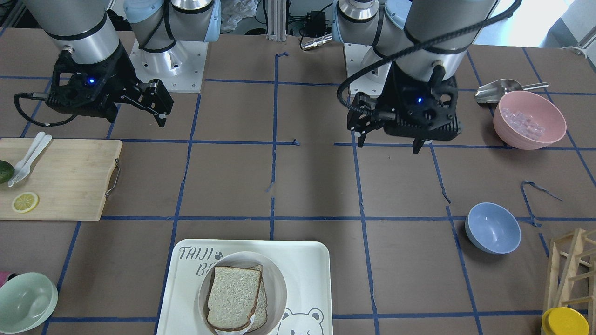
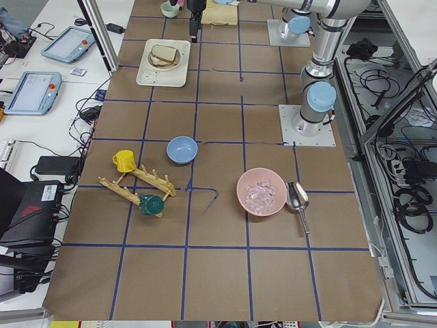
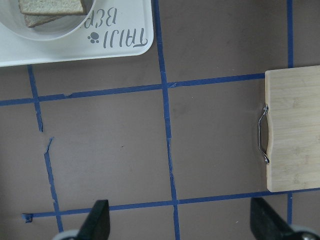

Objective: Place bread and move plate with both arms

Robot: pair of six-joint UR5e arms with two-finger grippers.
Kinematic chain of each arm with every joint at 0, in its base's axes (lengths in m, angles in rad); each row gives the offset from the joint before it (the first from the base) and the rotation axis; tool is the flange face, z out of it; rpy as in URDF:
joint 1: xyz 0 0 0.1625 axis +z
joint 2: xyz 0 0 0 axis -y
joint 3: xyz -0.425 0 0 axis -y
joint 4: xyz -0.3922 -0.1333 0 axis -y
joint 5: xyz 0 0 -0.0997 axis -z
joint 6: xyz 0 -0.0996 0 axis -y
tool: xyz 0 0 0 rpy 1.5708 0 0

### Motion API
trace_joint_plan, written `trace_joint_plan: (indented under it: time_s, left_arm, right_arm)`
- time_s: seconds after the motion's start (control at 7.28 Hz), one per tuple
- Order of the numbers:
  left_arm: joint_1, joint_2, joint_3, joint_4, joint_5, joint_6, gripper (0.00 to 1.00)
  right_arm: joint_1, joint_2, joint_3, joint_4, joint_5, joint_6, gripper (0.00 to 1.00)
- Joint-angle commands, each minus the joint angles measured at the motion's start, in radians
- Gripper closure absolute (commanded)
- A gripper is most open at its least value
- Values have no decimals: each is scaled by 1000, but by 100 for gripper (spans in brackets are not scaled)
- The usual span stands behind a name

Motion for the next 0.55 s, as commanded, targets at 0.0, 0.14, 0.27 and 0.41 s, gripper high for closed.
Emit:
trace_joint_plan:
  time_s: [0.0, 0.14, 0.27, 0.41]
  left_arm:
    - [17, 22, -93, 151, -10, -6, 0]
    - [20, 17, -73, 151, -30, -6, 0]
    - [19, 20, -76, 135, -33, -8, 0]
    - [30, 23, -65, 74, -45, -29, 0]
  right_arm:
    - [-1, 0, -1, 0, -1, 5, 0]
    - [0, -1, -2, 0, 0, 3, 0]
    - [-1, -6, -5, 0, 2, 5, 0]
    - [-1, -16, -5, 0, 0, 5, 0]
